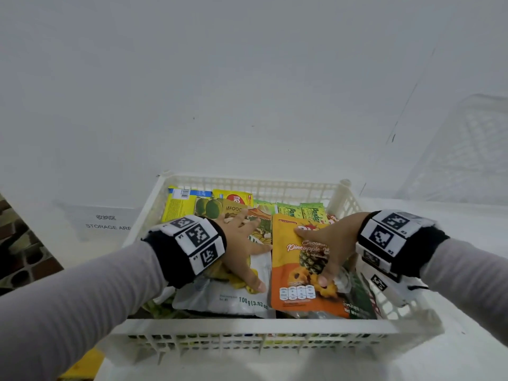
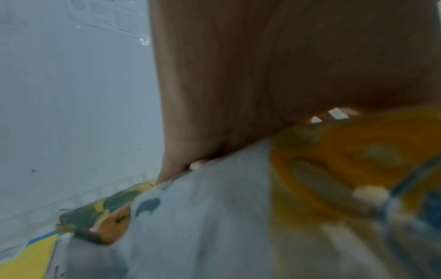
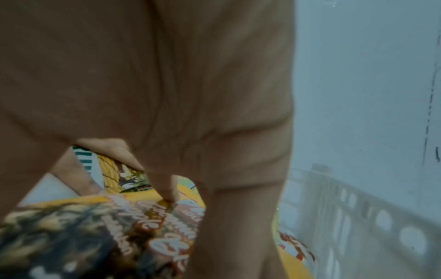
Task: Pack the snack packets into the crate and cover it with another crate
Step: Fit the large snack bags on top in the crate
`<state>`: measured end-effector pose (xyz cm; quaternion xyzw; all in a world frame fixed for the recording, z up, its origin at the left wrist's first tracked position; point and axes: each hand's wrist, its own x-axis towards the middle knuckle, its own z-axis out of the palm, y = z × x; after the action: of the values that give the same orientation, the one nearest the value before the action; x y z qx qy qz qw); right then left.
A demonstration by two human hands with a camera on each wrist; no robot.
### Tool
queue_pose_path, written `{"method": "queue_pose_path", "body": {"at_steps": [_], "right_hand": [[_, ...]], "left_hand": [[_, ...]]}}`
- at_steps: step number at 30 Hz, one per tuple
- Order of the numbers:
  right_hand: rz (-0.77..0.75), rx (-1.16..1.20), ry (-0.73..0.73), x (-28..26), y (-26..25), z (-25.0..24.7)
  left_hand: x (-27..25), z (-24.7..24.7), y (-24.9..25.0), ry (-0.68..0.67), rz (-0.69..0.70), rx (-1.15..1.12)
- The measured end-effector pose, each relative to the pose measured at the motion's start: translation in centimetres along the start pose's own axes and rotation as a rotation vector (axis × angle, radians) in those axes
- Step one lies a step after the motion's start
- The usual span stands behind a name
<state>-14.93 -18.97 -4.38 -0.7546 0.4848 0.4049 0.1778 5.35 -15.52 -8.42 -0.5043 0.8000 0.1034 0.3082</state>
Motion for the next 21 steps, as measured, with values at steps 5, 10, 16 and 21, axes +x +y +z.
{"method": "queue_pose_path", "body": {"at_steps": [5,10,16,21], "right_hand": [[-0.052,0.080,-0.018,-0.3,0.0,0.1],[-0.061,0.060,0.026,-0.2,-0.4,0.0],[-0.099,0.125,-0.008,-0.4,-0.4,0.0],[-0.073,0.033,0.006,0.4,-2.1,0.0]], "left_hand": [[0.3,0.5,0.2,0.021,-0.015,-0.003],[0.1,1.1,0.3,0.069,-0.022,-0.041],[-0.1,0.7,-0.2,0.062,-0.036,-0.114],[-0.4,0.2,-0.8,0.111,-0.040,-0.196]]}}
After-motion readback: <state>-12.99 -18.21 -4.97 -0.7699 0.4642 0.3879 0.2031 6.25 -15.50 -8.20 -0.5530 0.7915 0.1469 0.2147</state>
